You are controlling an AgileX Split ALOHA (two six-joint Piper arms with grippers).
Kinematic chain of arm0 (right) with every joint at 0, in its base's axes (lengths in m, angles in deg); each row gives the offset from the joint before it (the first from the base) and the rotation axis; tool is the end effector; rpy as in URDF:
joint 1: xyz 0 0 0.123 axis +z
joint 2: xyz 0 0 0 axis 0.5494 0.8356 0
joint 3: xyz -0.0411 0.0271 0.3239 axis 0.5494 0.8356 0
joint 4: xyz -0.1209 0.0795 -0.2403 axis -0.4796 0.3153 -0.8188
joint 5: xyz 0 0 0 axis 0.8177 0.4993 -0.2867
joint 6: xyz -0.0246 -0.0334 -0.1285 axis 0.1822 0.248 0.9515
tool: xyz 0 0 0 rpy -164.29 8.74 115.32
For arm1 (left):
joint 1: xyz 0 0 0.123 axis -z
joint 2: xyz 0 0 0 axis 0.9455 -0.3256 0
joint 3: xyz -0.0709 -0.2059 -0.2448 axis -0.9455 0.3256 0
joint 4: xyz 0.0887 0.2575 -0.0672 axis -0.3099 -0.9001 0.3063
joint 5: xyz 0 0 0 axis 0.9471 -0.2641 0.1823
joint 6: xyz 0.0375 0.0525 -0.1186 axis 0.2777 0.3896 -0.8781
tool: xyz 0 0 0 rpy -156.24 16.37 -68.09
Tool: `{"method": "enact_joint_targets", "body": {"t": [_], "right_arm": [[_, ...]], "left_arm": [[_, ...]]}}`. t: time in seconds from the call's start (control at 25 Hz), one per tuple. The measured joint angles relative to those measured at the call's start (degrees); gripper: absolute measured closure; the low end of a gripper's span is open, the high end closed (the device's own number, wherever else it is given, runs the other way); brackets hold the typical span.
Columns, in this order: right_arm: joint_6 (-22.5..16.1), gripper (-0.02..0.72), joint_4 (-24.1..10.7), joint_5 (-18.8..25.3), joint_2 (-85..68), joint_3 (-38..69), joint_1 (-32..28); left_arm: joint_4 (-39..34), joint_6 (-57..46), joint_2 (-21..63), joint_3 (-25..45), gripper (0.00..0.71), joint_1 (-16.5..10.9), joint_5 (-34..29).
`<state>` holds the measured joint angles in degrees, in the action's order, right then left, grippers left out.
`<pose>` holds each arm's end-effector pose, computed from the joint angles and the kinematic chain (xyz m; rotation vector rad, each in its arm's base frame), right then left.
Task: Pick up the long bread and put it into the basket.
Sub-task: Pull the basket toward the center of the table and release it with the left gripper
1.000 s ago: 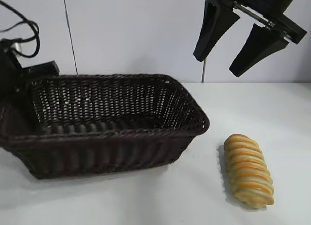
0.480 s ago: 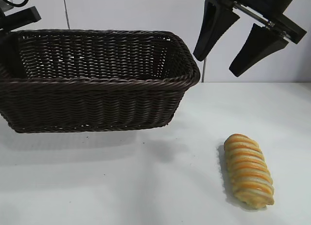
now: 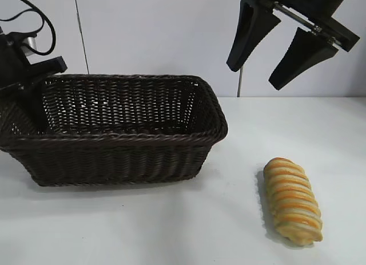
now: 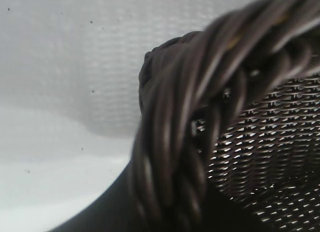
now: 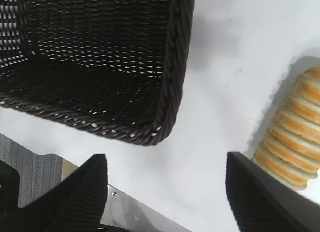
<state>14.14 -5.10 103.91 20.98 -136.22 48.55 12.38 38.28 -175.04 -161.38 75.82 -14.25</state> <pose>0.3571 0.1510 0.2950 -0.3411 2.8432 0.6344 0.4420 -0.0837 0.1293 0.0170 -3.0851 0.5448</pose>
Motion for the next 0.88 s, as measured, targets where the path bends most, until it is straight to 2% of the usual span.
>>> {"method": "enact_joint_targets", "body": {"t": [0.28,0.36,0.4,0.6,0.72,0.88], "right_arm": [[0.00,0.242,0.00,-0.39,0.00,0.02,0.00],[0.00,0.242,0.00,-0.57,0.00,0.02,0.00],[0.00,0.242,0.00,-0.59,0.00,0.02,0.00],[0.00,0.242,0.00,-0.59,0.00,0.02,0.00],[0.00,0.242,0.00,-0.59,0.00,0.02,0.00],[0.00,0.242,0.00,-0.61,0.00,0.02,0.00]], "left_arm": [[0.62,1.10,0.00,-0.05,0.611,0.00,0.90],[0.69,1.10,0.00,-0.05,0.590,0.00,1.20],[1.13,1.10,0.00,-0.05,0.554,0.00,1.19],[2.02,1.10,0.00,-0.50,0.266,0.00,1.14],[1.91,1.10,0.00,-0.61,0.210,0.00,1.14],[1.49,1.10,0.00,-0.69,0.194,0.00,1.07]]}}
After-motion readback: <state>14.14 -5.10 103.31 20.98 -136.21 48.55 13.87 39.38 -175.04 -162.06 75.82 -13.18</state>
